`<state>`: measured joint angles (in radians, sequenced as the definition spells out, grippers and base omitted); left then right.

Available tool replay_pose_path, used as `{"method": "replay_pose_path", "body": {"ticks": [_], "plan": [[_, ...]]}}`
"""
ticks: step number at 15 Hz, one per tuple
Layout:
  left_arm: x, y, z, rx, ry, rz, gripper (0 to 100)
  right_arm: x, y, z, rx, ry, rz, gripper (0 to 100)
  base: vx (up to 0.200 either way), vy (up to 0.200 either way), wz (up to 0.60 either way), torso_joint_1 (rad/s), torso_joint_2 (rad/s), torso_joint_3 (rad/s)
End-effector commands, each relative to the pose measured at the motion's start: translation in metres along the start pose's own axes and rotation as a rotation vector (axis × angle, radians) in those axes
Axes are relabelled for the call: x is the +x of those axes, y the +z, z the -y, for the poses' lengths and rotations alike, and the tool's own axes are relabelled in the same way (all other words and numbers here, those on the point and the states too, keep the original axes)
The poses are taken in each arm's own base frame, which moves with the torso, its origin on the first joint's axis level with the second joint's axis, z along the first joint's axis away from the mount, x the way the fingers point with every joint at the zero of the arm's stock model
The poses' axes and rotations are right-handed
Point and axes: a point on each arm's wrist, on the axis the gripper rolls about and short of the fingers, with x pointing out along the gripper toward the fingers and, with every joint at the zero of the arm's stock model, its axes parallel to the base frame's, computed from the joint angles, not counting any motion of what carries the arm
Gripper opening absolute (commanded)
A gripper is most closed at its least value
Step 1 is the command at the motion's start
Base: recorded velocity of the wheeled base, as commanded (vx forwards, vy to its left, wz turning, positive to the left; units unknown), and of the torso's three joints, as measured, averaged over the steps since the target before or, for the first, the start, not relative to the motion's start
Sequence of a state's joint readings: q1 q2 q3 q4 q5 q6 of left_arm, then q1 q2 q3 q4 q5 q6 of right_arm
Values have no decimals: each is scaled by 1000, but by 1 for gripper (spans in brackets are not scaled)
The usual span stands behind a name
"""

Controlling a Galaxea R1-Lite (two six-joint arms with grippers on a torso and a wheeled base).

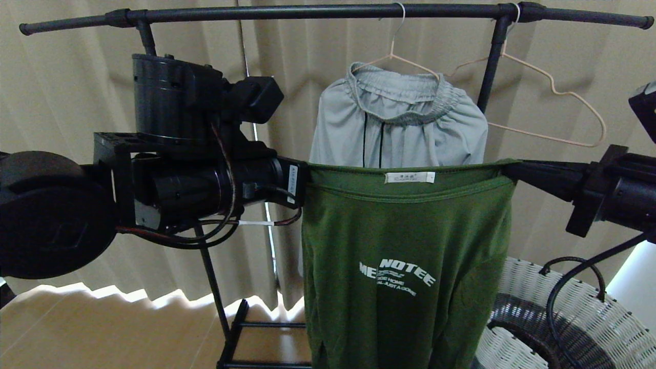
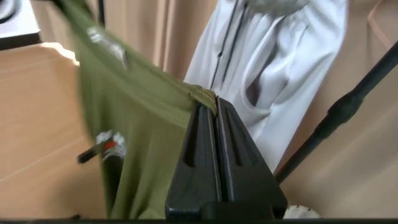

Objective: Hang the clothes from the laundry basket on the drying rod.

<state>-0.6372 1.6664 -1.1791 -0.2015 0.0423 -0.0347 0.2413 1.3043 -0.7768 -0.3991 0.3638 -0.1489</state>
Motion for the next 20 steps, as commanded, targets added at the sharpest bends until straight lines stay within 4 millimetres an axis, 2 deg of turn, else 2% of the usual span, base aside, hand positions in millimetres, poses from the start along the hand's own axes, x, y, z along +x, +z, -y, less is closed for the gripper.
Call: {"method": "replay_pose_path", "body": {"ticks": [1, 3, 8, 11, 14, 17, 20], "plan": [[-11, 4, 1, -1, -16, 21, 0, 17, -1, 7, 6, -8, -12, 0, 0, 0, 0, 0, 0, 0], [-23, 2, 4, 6, -71, 24, 0, 28, 0, 11, -4, -19, 17, 0, 0, 0, 0, 0, 0, 0], [-33, 4, 11, 15, -129, 41, 0, 50, 6, 21, -14, -27, 77, 0, 0, 0, 0, 0, 0, 0], [-59, -2, 18, 22, -170, 55, 0, 59, 14, 24, 28, -24, 131, 0, 0, 0, 0, 0, 0, 0], [-86, -3, 28, 35, -237, 86, 0, 69, 8, 25, 35, -19, 122, 0, 0, 0, 0, 0, 0, 0], [-97, -5, 35, 45, -275, 97, 0, 69, 6, 25, 36, -20, 119, 0, 0, 0, 0, 0, 0, 0], [-93, -3, 34, 59, -263, 107, 0, 57, 14, 22, 27, -34, 139, 0, 0, 0, 0, 0, 0, 0]]}}
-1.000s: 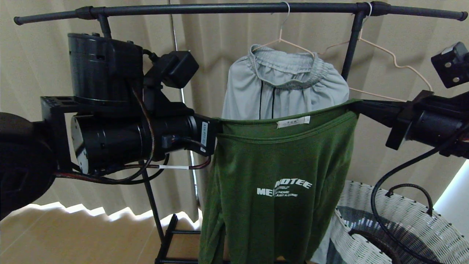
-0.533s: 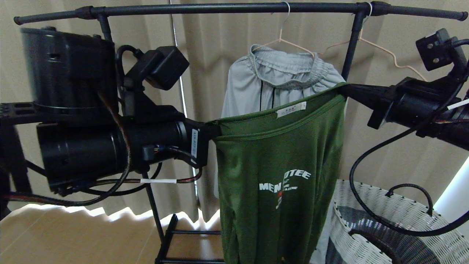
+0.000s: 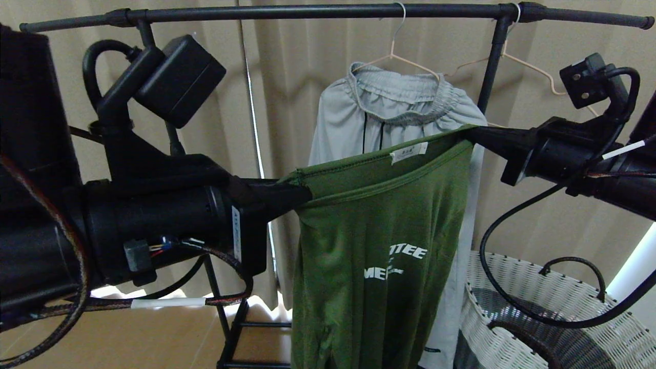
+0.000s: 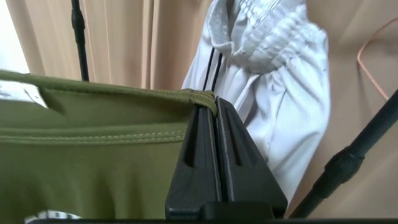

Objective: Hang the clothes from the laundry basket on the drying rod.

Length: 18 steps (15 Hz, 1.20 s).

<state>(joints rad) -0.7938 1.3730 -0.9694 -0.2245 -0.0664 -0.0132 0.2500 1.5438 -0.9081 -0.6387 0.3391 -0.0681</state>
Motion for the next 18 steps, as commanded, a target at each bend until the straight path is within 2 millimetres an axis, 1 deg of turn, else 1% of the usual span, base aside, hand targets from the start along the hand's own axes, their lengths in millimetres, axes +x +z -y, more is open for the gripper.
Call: {"method": "replay_pose_path", "body": {"ticks": [1, 2, 5, 8, 10, 13, 18], "plan": [[9, -2, -10, 31, 54, 1, 0, -13, 11, -4, -11, -10, 28, 0, 0, 0, 0, 0, 0, 0], [21, -5, -21, 67, 123, 0, 0, -22, 15, -6, -14, -13, 35, 0, 0, 0, 0, 0, 0, 0], [58, -10, -30, 76, 245, 22, 0, -42, 13, -14, 3, -7, -12, 0, 0, 0, 0, 0, 0, 0], [73, -15, -32, 76, 252, 2, 0, -47, 3, -16, 13, -6, -44, 0, 0, 0, 0, 0, 0, 0], [74, -12, -32, 76, 252, 11, 0, -47, 6, -16, 9, -9, -32, 0, 0, 0, 0, 0, 0, 0], [72, -3, -32, 77, 253, 41, 0, -47, 9, -15, 6, -9, -24, 0, 0, 0, 0, 0, 0, 0], [72, -6, -32, 76, 253, 31, 0, -46, 7, -15, 9, -9, -32, 0, 0, 0, 0, 0, 0, 0]]}}
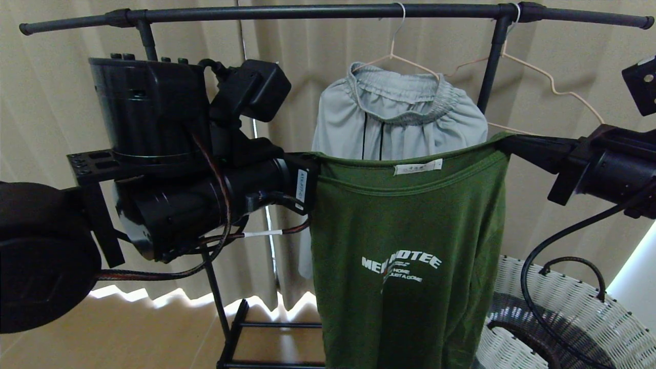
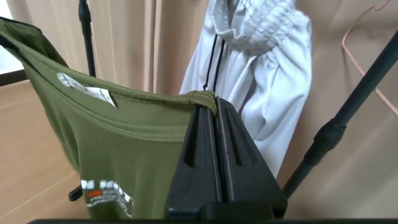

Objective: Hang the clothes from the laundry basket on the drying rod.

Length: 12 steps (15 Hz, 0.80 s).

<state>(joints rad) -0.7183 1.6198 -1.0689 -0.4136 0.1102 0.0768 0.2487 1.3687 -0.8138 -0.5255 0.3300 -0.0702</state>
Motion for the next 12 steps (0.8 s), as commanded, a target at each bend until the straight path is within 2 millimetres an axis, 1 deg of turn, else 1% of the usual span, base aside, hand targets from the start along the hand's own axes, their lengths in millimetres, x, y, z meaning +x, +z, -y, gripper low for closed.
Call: {"method": "replay_pose_path", "body": {"ticks": [1, 9, 10, 12], "plan": [[0, -1, 0, 0, 0, -2, 0, 0, 0, 0, 0, 0, -1, 0, 0, 0, 0, 0, 0, 0], [0, -1, 0, 2, 0, -4, 0, 0, -2, 0, 2, 0, -6, 0, 0, 0, 0, 0, 0, 0], [0, -1, 0, 2, 0, -4, 0, 0, -2, 0, 2, 0, -7, 100, 0, 0, 0, 0, 0, 0], [0, -1, 0, 2, 0, -4, 0, -1, -5, -1, 4, 0, -13, 100, 0, 0, 0, 0, 0, 0]]}}
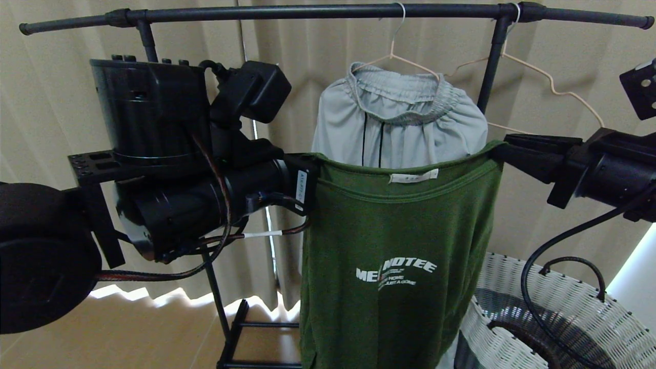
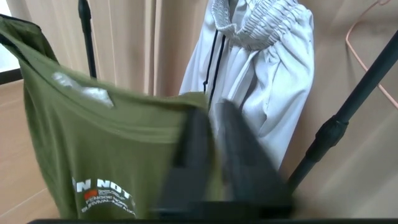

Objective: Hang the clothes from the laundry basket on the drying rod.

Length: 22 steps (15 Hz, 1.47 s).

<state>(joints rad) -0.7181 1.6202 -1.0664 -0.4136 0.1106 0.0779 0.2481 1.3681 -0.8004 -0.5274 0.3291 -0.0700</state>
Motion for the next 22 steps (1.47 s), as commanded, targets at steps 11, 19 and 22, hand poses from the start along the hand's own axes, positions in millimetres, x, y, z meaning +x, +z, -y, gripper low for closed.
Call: {"method": "replay_pose_path", "body": {"ticks": [11, 19, 22], "plan": [[2, -25, -41, 34, 171, -86, 0, -25, -8, -19, 2, 55, -1, 100, 0, 0, 0, 0, 0, 0], [-1, -37, -54, 65, 242, -134, 0, -34, -10, -22, 3, 53, -2, 100, 0, 0, 0, 0, 0, 0], [-14, -38, -63, 56, 276, -138, 0, -37, -21, -17, 16, 15, -60, 100, 0, 0, 0, 0, 0, 0]]}}
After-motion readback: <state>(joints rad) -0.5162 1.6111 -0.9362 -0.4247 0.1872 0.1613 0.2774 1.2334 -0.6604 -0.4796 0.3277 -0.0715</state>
